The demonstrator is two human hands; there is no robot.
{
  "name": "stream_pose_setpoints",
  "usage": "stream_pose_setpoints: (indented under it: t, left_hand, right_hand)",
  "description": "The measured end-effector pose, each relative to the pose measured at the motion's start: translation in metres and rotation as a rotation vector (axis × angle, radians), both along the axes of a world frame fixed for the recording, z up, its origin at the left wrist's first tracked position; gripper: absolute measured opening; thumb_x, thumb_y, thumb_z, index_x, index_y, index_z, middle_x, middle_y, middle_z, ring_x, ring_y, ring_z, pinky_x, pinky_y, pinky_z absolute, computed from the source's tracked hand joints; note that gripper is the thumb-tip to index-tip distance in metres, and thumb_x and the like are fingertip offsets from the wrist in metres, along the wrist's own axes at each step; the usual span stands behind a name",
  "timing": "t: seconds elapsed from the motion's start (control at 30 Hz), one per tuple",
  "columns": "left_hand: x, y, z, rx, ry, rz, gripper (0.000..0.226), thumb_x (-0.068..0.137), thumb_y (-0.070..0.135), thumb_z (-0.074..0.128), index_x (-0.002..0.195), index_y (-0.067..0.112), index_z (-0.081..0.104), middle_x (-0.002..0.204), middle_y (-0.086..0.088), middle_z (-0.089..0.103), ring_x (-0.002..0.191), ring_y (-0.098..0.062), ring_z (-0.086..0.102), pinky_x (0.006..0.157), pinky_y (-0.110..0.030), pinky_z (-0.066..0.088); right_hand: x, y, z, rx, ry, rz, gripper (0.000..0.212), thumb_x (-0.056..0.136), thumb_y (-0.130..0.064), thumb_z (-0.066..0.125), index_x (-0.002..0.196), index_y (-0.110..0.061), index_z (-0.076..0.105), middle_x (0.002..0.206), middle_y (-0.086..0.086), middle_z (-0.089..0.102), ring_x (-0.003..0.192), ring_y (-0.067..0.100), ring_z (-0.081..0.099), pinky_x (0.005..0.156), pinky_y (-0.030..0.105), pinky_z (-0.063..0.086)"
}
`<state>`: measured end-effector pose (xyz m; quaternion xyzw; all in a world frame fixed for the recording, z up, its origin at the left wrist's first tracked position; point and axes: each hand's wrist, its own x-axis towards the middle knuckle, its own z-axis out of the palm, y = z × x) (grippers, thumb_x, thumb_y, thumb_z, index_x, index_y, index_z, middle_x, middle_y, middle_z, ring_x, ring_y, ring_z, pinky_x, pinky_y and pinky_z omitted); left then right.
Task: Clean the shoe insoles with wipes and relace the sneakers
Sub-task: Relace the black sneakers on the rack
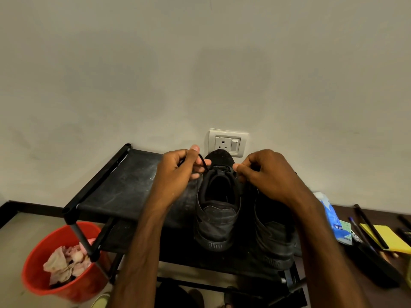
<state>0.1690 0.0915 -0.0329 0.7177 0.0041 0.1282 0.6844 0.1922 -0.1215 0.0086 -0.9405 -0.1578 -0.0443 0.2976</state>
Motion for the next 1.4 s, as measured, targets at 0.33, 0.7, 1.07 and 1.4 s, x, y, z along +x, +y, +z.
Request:
stream_pose_setpoints:
  t: [0.33,0.7,1.07,1.4]
  left_hand:
    - [-0.017,-0.003,0.022,-0.065,-0.089,0.008,0.036,0.102,0.038,0.056,0.091,0.011,0.078,0.096,0.001,0.078,0.098,-0.028,0.070,0.089,-0.040,0.060]
    - [0.003,0.003,0.095,-0.023,-0.141,-0.096,0.018,0.088,0.007,0.076,0.104,0.001,0.075,0.100,-0.011,0.077,0.090,-0.013,0.072,0.077,-0.026,0.060]
    - [0.011,-0.003,0.205,0.158,-0.288,-0.106,0.010,0.086,0.003,0.075,0.096,0.005,0.077,0.098,-0.010,0.077,0.095,-0.023,0.074,0.080,-0.028,0.061]
    - [0.005,-0.020,0.255,0.130,-0.278,-0.036,0.038,0.075,0.005,0.084,0.108,0.008,0.066,0.080,-0.011,0.077,0.077,-0.026,0.076,0.074,-0.034,0.063]
  right_hand:
    - [-0.026,0.003,0.014,0.054,-0.035,-0.078,0.033,0.100,-0.036,0.061,0.073,-0.022,0.074,0.071,-0.012,0.069,0.064,-0.002,0.059,0.062,0.018,0.039]
    - [-0.029,-0.003,0.082,0.312,0.065,-0.090,0.032,0.098,-0.042,0.062,0.082,-0.022,0.080,0.098,0.013,0.077,0.098,0.022,0.072,0.097,0.046,0.052]
    - [-0.048,0.018,0.194,0.565,0.010,0.001,0.033,0.100,-0.032,0.061,0.105,-0.002,0.073,0.097,0.006,0.079,0.093,0.017,0.076,0.090,0.041,0.049]
    - [-0.053,0.029,0.223,0.578,-0.134,-0.035,0.018,0.078,-0.001,0.081,0.094,-0.004,0.076,0.079,0.018,0.076,0.079,0.030,0.077,0.083,0.047,0.060]
